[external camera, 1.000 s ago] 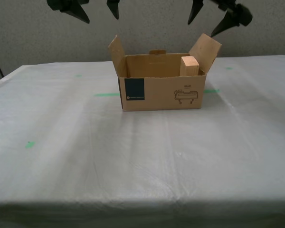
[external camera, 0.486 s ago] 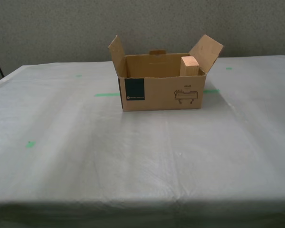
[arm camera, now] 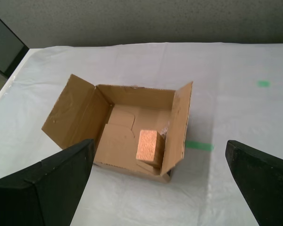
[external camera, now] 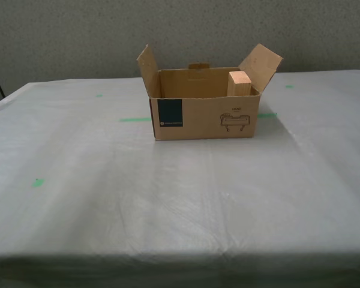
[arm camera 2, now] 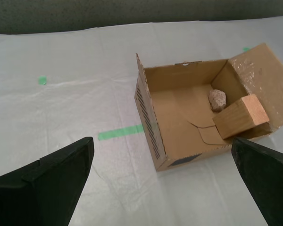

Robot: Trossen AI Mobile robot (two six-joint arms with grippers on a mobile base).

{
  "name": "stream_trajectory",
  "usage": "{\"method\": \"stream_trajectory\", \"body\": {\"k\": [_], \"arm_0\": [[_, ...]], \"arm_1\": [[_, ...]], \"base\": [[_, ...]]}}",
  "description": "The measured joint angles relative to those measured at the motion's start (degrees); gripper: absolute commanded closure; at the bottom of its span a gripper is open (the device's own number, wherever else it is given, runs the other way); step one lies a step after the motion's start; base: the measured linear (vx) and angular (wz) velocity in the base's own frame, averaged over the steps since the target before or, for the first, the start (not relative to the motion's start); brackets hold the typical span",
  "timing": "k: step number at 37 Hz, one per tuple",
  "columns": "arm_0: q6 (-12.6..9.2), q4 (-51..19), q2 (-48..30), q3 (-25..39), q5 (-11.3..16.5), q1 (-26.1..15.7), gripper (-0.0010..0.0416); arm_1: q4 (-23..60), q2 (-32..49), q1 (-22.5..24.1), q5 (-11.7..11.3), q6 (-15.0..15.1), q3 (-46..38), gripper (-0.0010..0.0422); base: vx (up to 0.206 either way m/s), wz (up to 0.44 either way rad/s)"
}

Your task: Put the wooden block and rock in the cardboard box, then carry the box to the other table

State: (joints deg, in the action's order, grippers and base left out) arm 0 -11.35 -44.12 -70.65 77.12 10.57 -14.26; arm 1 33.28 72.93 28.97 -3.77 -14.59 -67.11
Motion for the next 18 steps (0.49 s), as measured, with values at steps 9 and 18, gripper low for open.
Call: {"method": "stream_trajectory", "body": {"k": [9,18], "arm_0": [[0.0,2.8,9.7,-12.3,0.0,0.0,0.0019],[0.0,6.3,14.5,-20.9,0.0,0.0,0.0019]], "arm_1": [[-3.6,-8.7,0.1,0.0,0.0,9.4,0.0012],[-9.9,-13.7,0.4,0.0,-0.3,16.8,0.0012]], "base": [[0.0,0.0],[0.0,0.0]]}}
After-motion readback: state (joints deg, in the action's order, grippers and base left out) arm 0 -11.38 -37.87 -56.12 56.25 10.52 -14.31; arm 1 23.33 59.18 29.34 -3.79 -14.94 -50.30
